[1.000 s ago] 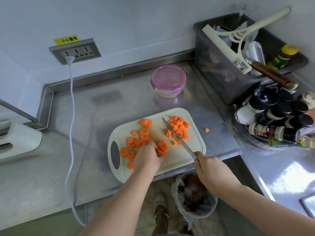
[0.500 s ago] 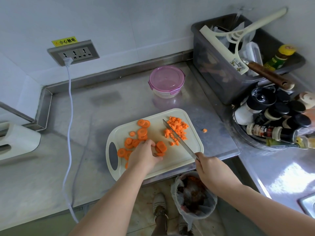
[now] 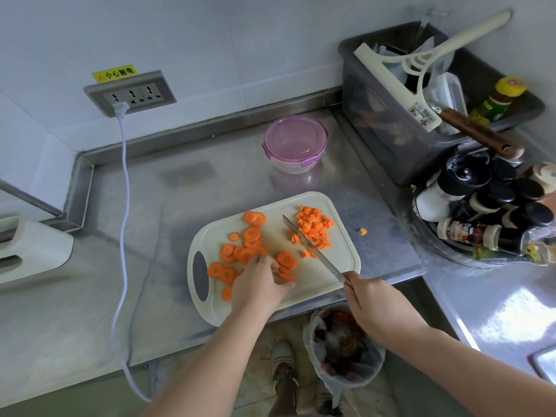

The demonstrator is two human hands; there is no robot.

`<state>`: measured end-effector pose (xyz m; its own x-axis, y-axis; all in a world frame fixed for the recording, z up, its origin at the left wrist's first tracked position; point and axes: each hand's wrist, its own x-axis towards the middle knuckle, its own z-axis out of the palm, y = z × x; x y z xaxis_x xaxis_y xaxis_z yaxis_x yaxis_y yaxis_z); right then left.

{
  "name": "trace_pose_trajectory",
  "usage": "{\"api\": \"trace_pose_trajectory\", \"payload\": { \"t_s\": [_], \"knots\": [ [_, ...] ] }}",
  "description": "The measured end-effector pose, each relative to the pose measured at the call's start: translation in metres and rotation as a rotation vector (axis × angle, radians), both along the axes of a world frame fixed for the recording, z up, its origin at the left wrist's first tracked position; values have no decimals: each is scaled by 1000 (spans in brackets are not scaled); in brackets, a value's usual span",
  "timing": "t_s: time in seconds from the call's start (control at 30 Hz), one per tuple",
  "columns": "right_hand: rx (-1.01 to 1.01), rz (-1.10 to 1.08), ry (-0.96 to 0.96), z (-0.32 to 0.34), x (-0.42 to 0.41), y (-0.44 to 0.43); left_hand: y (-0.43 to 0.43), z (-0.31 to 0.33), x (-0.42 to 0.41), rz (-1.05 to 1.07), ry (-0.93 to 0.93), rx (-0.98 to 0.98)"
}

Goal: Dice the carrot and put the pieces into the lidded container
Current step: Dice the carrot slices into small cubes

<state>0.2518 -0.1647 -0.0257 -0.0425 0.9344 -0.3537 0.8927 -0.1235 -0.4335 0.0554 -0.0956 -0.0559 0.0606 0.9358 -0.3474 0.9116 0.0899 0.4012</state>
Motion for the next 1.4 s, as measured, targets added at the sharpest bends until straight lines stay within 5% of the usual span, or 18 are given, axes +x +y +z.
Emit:
{"api": "trace_pose_trajectory", "payload": {
  "t_s": [0.43, 1.4],
  "knots": [
    [54, 66, -55, 4, 19, -3, -13, -2, 5, -53, -18, 75],
    [4, 50, -105, 13, 41, -2, 31, 22, 24, -965, 505, 184]
  ]
}}
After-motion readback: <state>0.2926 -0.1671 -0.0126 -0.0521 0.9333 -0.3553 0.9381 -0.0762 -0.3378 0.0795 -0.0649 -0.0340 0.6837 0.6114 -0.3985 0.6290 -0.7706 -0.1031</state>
